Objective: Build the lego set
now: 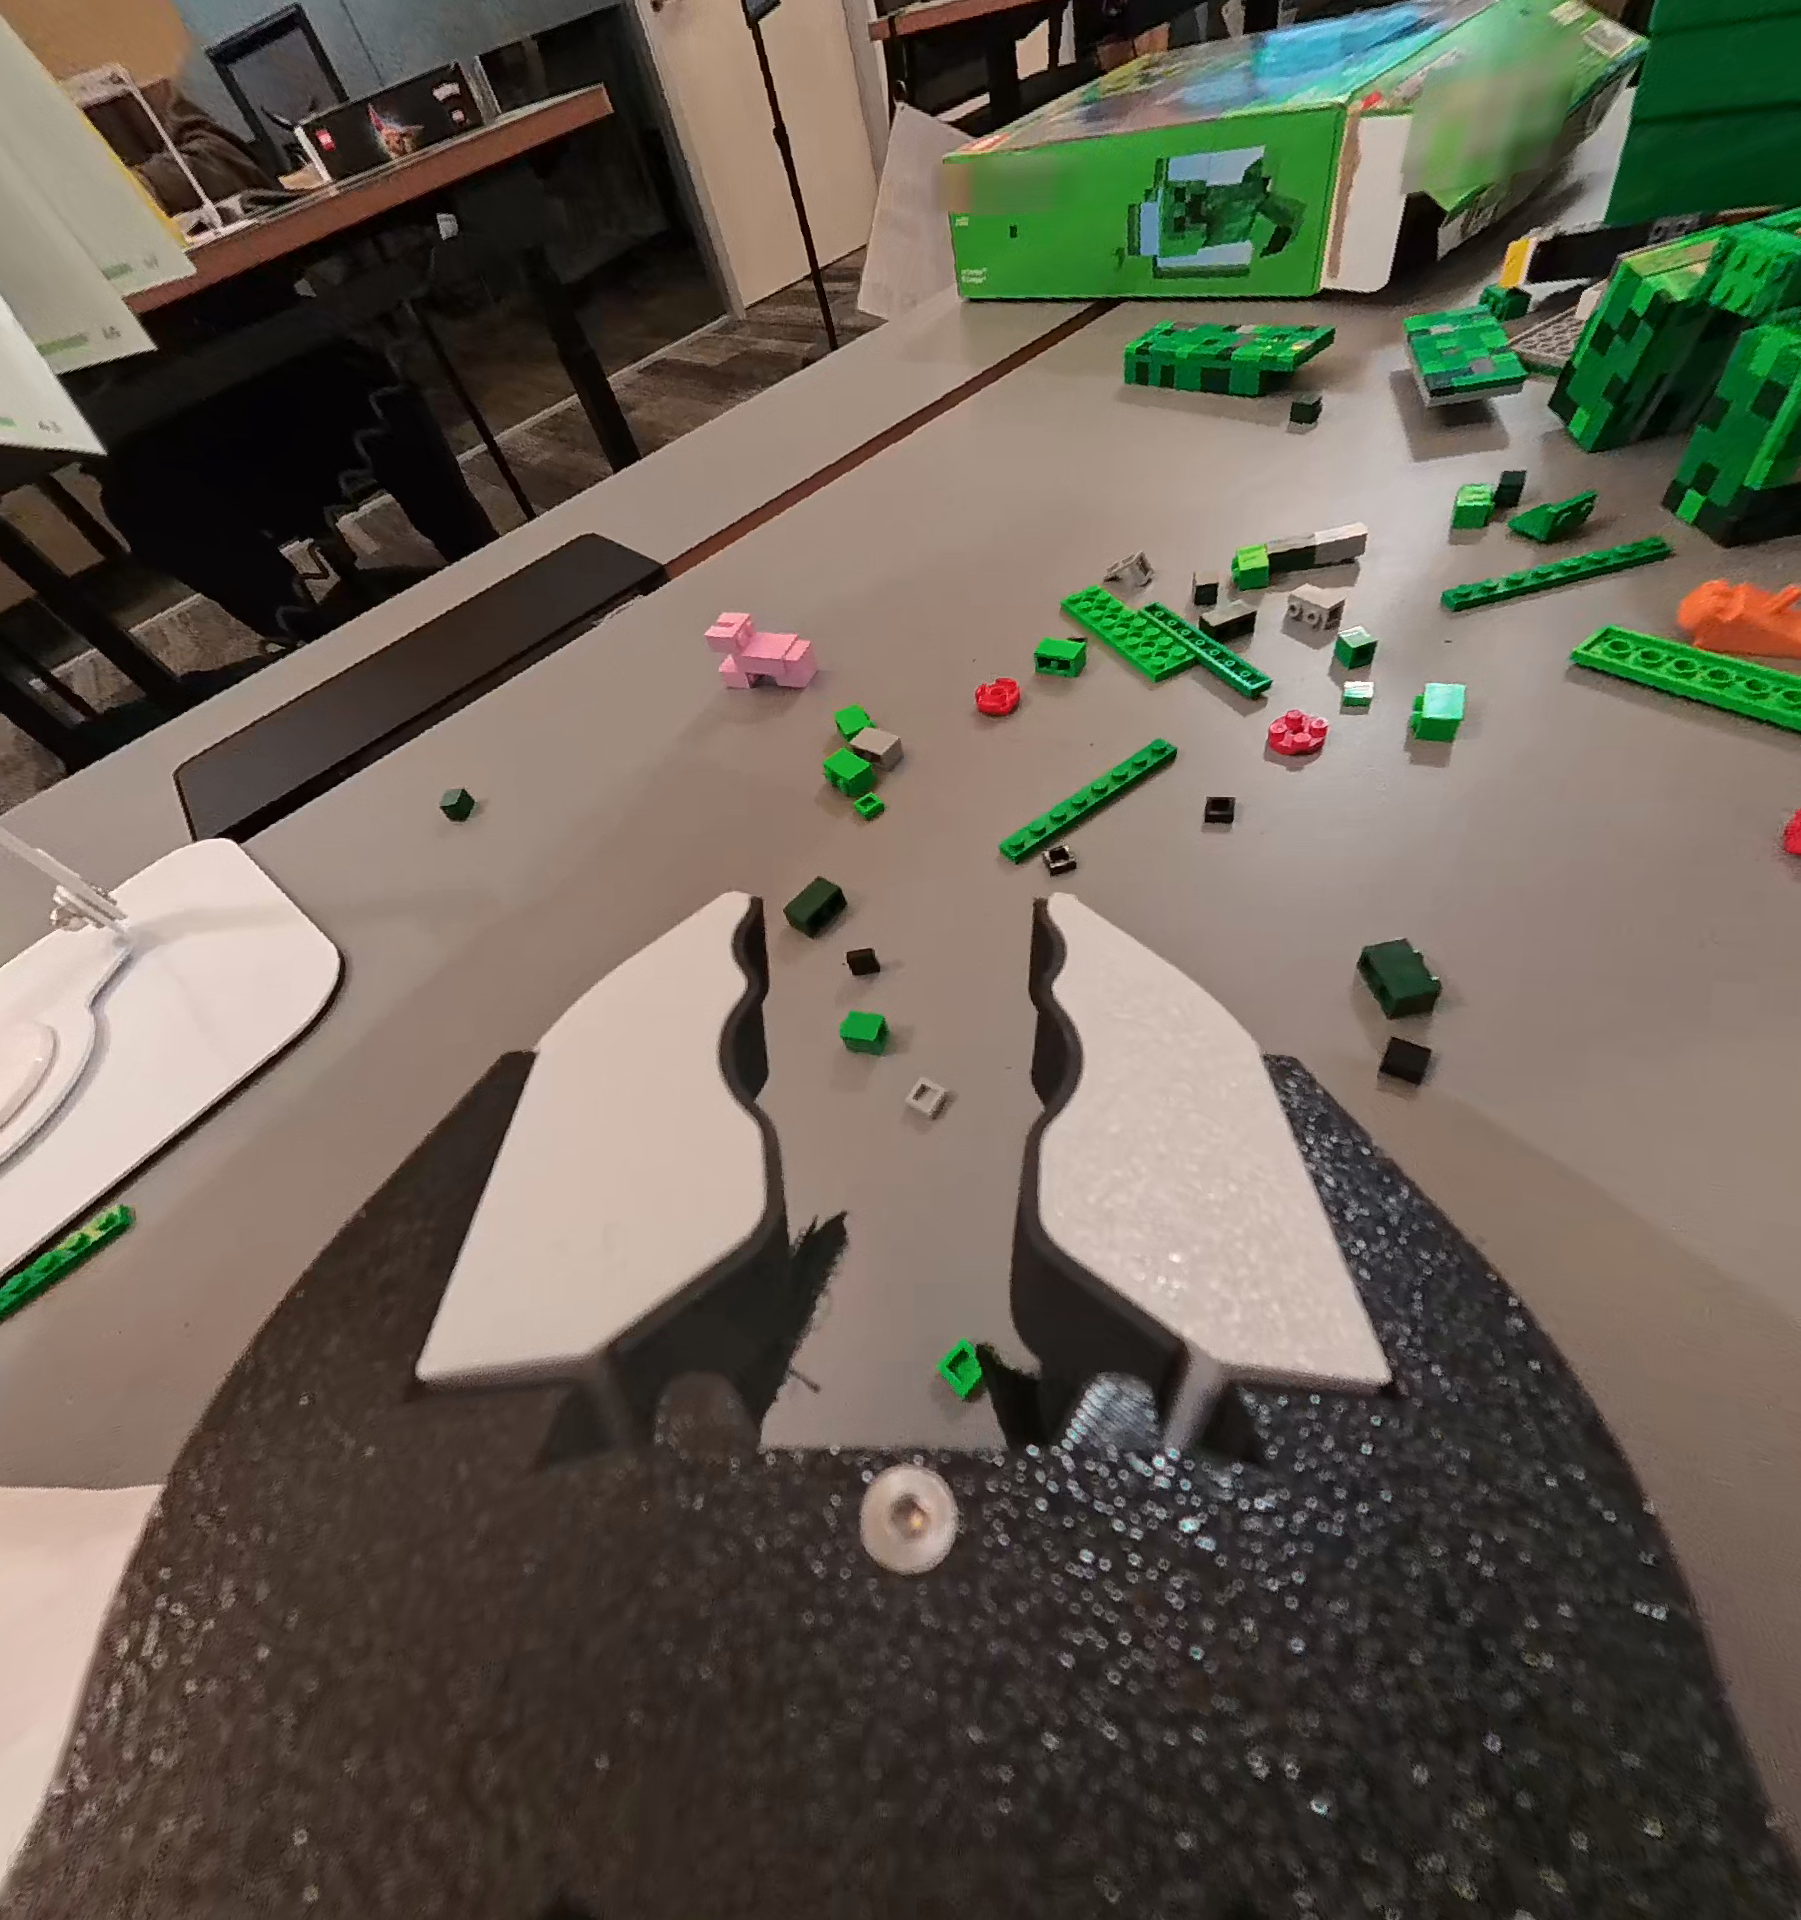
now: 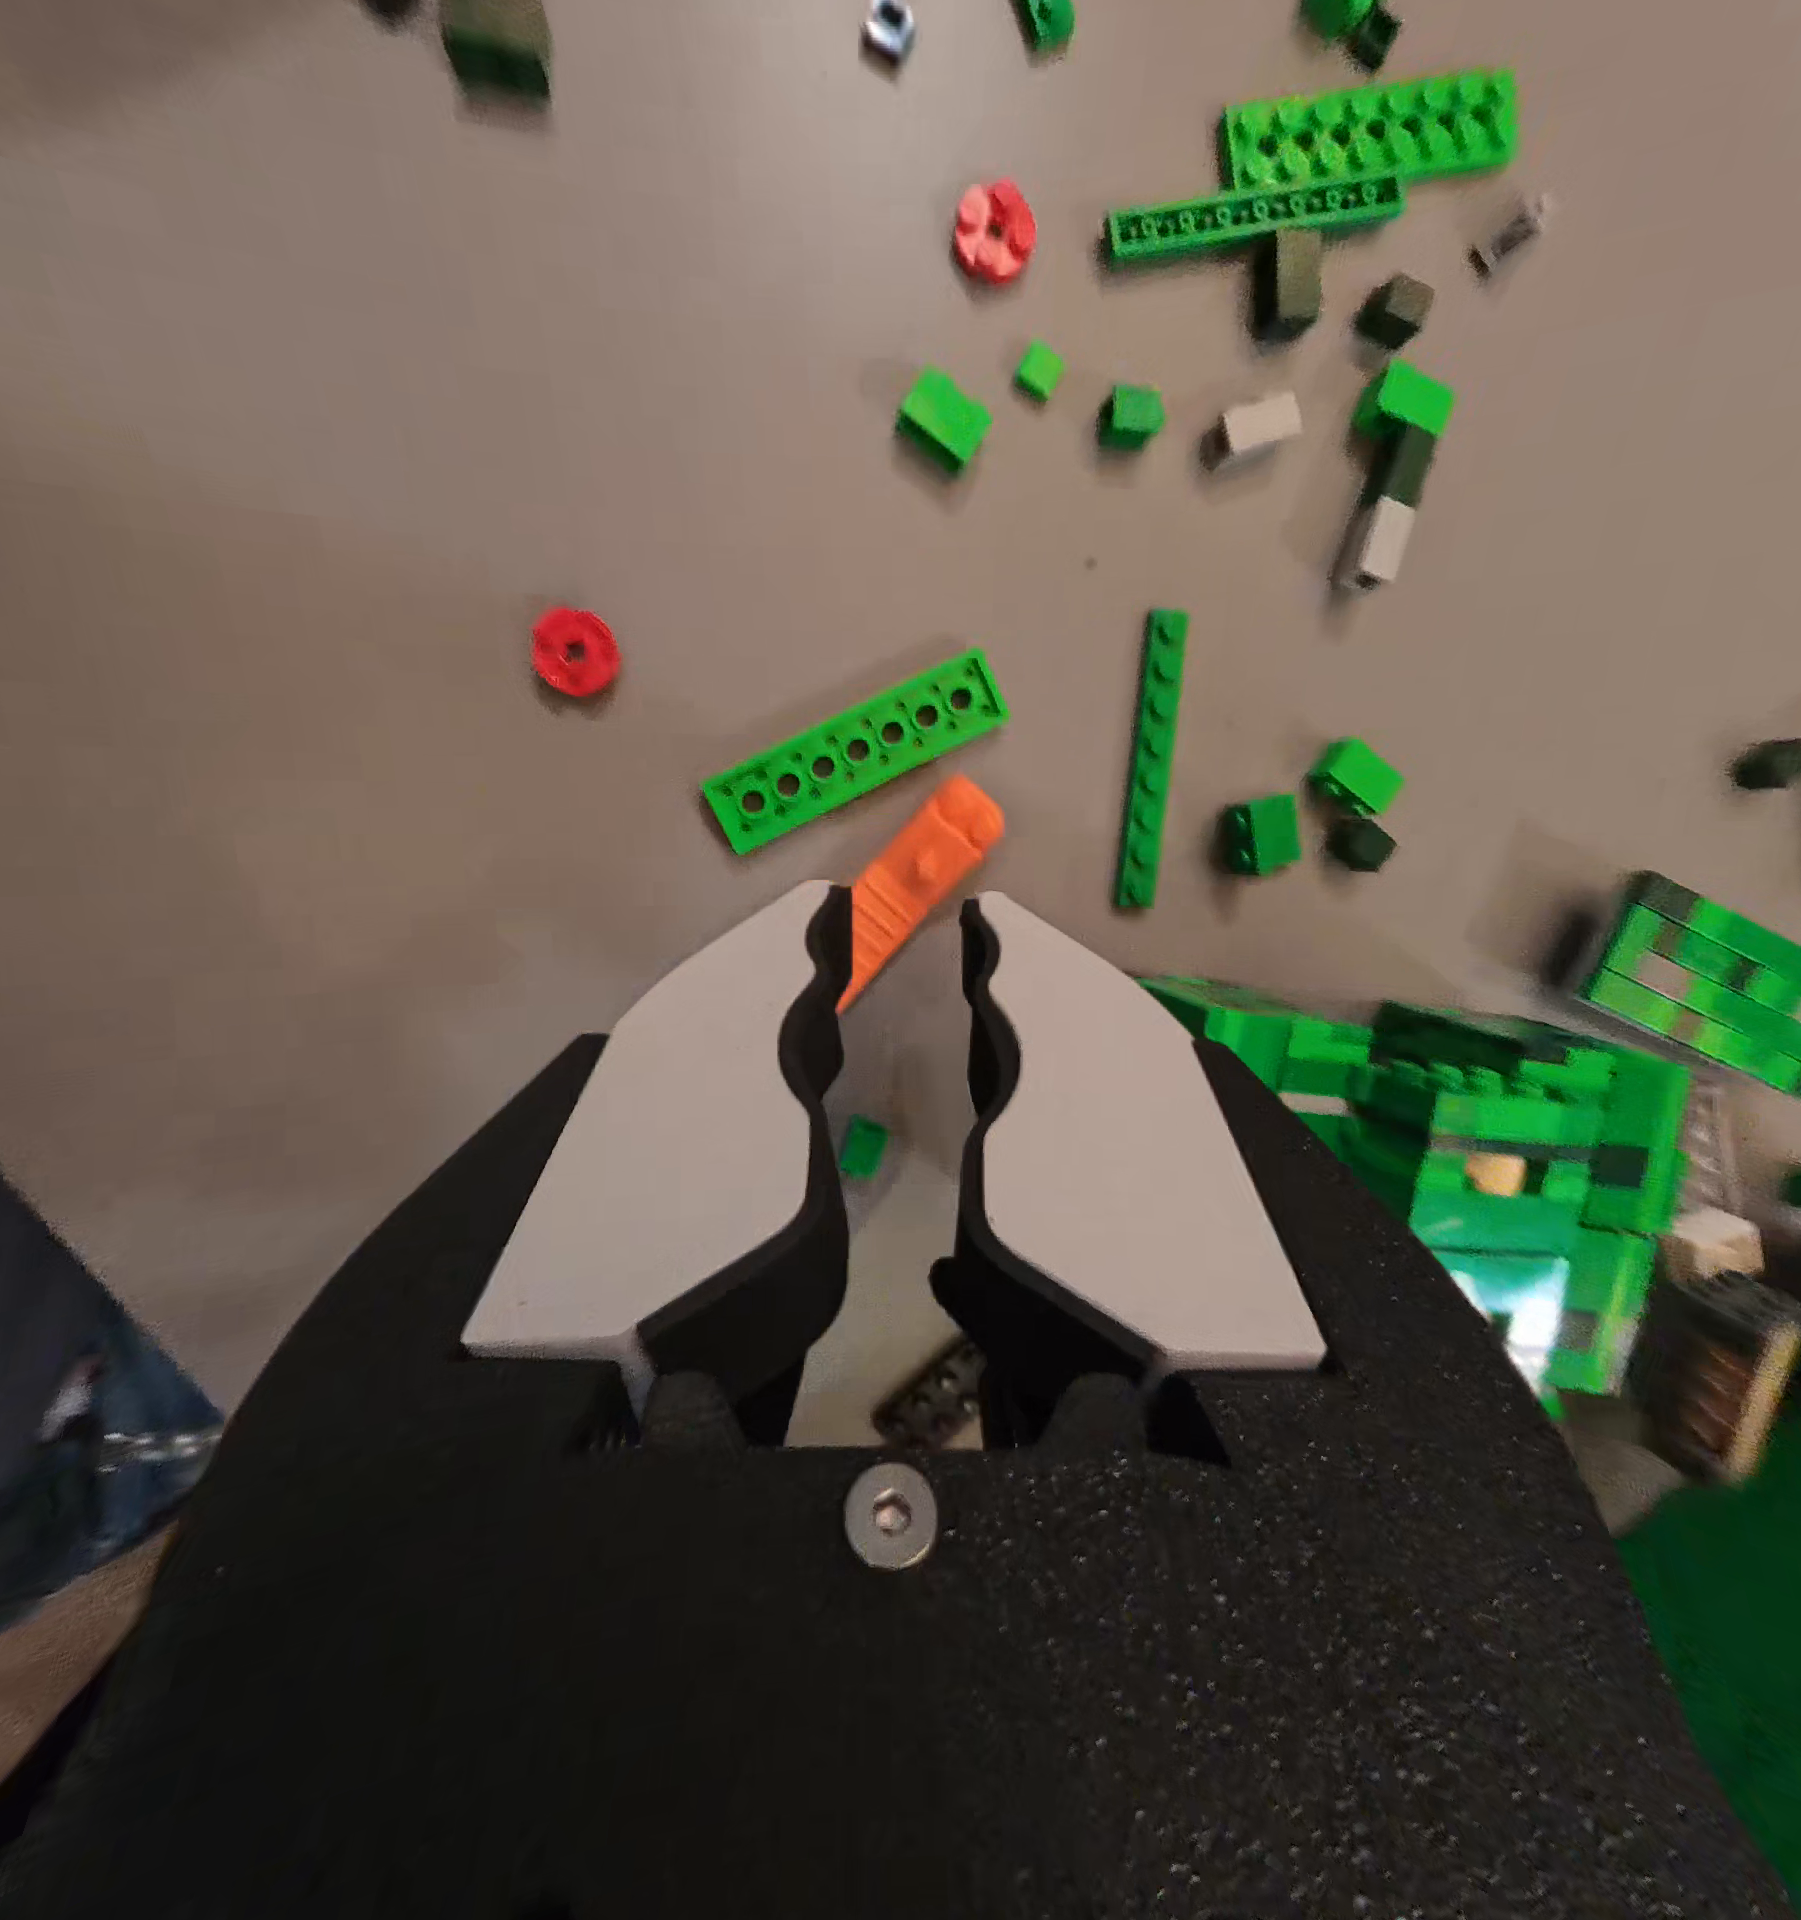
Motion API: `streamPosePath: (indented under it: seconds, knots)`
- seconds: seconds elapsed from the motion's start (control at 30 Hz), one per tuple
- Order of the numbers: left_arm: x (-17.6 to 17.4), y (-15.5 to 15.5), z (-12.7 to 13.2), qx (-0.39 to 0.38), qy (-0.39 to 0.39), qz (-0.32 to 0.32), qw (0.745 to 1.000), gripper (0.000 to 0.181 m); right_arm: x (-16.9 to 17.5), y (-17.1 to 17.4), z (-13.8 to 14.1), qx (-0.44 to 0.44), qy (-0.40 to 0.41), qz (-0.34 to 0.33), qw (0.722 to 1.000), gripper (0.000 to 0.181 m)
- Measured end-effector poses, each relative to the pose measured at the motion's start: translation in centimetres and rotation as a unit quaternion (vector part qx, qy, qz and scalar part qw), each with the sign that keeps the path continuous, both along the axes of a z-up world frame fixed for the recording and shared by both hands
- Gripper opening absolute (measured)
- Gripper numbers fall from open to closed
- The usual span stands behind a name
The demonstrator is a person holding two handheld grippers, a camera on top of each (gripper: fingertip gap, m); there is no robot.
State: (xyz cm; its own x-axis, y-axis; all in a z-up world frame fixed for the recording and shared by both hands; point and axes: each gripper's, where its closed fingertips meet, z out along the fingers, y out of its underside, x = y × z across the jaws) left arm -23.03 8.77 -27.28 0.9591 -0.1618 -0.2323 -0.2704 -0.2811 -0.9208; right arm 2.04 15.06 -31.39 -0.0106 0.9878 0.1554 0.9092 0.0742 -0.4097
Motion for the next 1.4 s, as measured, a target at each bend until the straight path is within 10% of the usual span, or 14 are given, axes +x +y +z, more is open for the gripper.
streamPosePath:
  seconds: [0.77,1.4]
  knots:
    - [0.3,0.0,-0.2,-0.007,0.028,-0.007,1.000,0.045,-1.1,0.7,-1.7,0.099,-0.150,0.320,0.930,0.036]
    - [0.3,0.0,-0.4,-0.014,0.042,-0.007,0.999,0.045,-1.8,2.6,-2.4,0.058,-0.165,0.200,0.964,0.021]
